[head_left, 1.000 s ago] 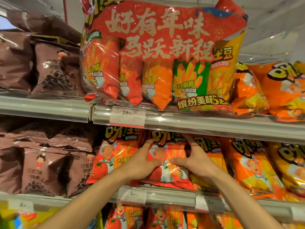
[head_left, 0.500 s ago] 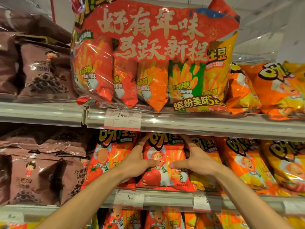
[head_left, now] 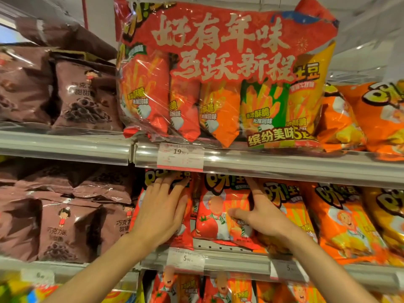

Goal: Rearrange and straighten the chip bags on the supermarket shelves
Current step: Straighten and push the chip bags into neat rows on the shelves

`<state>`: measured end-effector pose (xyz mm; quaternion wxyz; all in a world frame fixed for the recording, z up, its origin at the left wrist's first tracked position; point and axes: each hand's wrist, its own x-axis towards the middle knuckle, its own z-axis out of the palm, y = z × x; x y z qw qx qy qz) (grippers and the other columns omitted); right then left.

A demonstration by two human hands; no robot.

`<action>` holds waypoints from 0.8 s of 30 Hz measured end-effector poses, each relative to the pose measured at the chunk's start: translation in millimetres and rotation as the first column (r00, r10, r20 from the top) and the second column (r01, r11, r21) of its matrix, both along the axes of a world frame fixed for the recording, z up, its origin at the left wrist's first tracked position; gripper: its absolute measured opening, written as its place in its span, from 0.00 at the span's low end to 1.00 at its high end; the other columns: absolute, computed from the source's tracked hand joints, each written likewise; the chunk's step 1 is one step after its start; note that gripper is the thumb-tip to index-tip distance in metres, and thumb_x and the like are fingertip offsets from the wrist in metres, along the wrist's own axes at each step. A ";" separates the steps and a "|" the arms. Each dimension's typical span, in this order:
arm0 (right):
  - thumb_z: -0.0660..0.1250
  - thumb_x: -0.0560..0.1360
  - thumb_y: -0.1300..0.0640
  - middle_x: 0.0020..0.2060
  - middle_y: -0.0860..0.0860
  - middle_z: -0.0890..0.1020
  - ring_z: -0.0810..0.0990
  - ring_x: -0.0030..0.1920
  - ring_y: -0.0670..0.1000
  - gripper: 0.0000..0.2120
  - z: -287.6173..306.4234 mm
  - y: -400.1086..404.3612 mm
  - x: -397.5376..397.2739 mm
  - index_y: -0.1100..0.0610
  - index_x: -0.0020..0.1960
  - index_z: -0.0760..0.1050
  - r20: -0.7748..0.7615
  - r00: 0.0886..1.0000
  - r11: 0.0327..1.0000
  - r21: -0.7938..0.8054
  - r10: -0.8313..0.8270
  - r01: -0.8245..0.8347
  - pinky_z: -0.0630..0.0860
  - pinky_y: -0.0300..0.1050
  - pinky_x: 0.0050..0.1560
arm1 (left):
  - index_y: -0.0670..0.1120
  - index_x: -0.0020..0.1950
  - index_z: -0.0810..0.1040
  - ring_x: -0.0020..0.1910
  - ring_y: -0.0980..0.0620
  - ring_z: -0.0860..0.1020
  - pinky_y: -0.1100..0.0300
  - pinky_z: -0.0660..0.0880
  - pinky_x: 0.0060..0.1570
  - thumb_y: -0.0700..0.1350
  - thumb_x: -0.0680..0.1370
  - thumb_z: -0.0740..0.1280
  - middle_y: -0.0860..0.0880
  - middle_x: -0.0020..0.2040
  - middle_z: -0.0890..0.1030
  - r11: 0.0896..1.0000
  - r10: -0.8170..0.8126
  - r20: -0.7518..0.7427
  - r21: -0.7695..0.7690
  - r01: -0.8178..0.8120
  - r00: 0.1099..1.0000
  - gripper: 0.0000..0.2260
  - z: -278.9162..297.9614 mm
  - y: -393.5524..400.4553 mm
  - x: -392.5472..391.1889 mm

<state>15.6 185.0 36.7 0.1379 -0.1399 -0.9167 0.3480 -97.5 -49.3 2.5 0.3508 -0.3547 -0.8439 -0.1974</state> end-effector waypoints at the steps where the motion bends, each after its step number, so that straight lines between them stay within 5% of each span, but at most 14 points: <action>1: 0.70 0.74 0.41 0.55 0.55 0.78 0.77 0.59 0.53 0.26 -2.0 -6.0 0.8 0.52 0.66 0.67 0.008 0.998 0.991 0.123 -0.055 0.054 0.76 0.47 0.59 | 0.49 0.68 0.74 0.63 0.43 0.72 0.49 0.69 0.60 0.53 0.82 0.57 0.45 0.66 0.74 0.999 0.026 0.008 -0.034 -0.026 1.000 0.18 -4.0 -2.9 -4.0; 3: 0.57 0.77 0.32 0.62 0.62 0.74 0.70 0.67 0.62 0.35 -8.0 -18.9 -0.9 0.56 0.72 0.65 -0.053 0.978 0.888 0.411 -0.201 0.205 0.69 0.54 0.67 | 0.50 0.71 0.72 0.71 0.43 0.68 0.48 0.64 0.69 0.55 0.83 0.55 0.45 0.72 0.70 0.994 0.069 0.012 -0.081 -0.068 0.998 0.20 -13.0 -6.7 -8.1; 6: 0.45 0.78 0.32 0.60 0.63 0.78 0.74 0.63 0.65 0.37 -18.9 -42.2 -12.3 0.58 0.70 0.71 -0.205 0.959 0.727 0.627 -0.194 0.281 0.65 0.64 0.68 | 0.51 0.73 0.70 0.75 0.44 0.63 0.45 0.56 0.75 0.57 0.83 0.50 0.46 0.74 0.69 0.983 0.116 0.020 -0.146 -0.112 0.993 0.23 -22.3 -7.2 -13.0; 10: 0.50 0.79 0.35 0.62 0.60 0.80 0.76 0.65 0.63 0.31 -30.2 -60.3 -34.7 0.54 0.69 0.76 -0.196 0.972 0.676 0.699 -0.132 0.233 0.62 0.71 0.69 | 0.51 0.77 0.66 0.79 0.46 0.57 0.42 0.52 0.76 0.58 0.84 0.51 0.47 0.78 0.65 0.980 0.133 0.035 -0.156 -0.126 0.991 0.23 -24.0 -3.3 -16.1; 17: 0.49 0.81 0.36 0.63 0.57 0.80 0.77 0.64 0.61 0.28 -39.2 -56.5 -36.7 0.52 0.69 0.74 -0.122 0.987 0.638 0.753 -0.109 0.164 0.66 0.67 0.62 | 0.51 0.77 0.65 0.79 0.46 0.57 0.40 0.53 0.76 0.58 0.83 0.51 0.47 0.77 0.65 0.983 0.115 0.026 -0.148 -0.110 0.993 0.24 -22.6 -4.9 -19.2; 24: 0.41 0.81 0.32 0.71 0.55 0.73 0.66 0.74 0.59 0.33 -39.3 -58.8 -40.0 0.50 0.75 0.66 -0.126 0.991 0.674 0.728 -0.048 0.126 0.51 0.68 0.72 | 0.50 0.76 0.67 0.77 0.44 0.61 0.41 0.55 0.75 0.57 0.83 0.53 0.45 0.77 0.65 0.988 0.103 0.005 -0.113 -0.101 0.995 0.23 -20.7 -11.3 -17.1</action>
